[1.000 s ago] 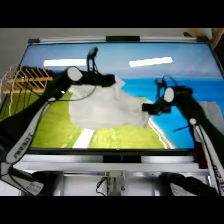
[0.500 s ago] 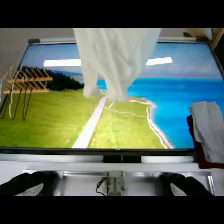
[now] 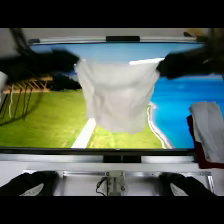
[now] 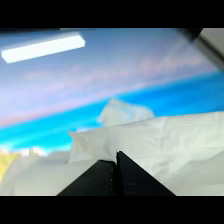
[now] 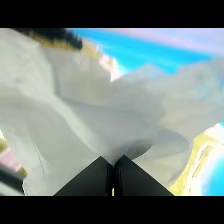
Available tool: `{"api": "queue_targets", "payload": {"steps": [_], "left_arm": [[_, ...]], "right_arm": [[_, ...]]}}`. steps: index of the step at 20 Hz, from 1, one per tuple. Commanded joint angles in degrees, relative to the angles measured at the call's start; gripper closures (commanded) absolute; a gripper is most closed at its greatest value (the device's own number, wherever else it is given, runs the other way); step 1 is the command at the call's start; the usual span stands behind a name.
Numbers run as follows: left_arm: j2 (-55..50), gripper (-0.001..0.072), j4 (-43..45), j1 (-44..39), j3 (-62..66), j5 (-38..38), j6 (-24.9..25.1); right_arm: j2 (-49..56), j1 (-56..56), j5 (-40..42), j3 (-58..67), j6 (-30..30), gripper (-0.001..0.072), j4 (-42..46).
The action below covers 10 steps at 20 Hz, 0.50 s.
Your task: Fold the shirts.
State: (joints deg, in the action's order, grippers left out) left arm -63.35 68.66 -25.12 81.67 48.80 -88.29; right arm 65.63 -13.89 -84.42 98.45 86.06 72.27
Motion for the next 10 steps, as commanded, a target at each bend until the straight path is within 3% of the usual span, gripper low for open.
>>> {"api": "queue_targets", "payload": {"steps": [1,4,6,7,8,9,10], "left_arm": [[0.2,0.0659,-2.9,-2.5,-22.9,-1.3,-5.7],[0.2,0.0658,-5.9,-6.6,-34.4,-4.7,-5.2],[0.3,0.0638,-4.1,-6.1,-35.7,-1.6,-0.7],[0.5,0.0543,-1.3,-4.9,-35.0,0.7,2.9],[0.7,0.0361,2.5,-3.0,-33.4,3.6,6.5],[0.7,0.0127,6.5,-0.7,-31.0,6.6,9.8],[0.7,-0.0013,9.2,1.4,-28.7,8.3,12.2]], "right_arm": [[3.2,-2.8,-7.7,-15.0,0.3,0.0648,-0.6],[6.8,-6.6,-7.7,-20.0,0.5,0.0647,0.3],[8.2,-8.6,-6.9,-20.0,0.5,0.0647,0.2],[8.3,-9.2,-6.0,-20.0,0.6,0.0647,0.2],[8.3,-9.6,-5.5,-20.0,1.0,0.0647,0.1],[8.3,-9.6,-5.6,-20.0,1.3,0.0647,-0.7],[8.3,-9.6,-5.6,-20.0,1.4,0.0647,-1.1]]}}
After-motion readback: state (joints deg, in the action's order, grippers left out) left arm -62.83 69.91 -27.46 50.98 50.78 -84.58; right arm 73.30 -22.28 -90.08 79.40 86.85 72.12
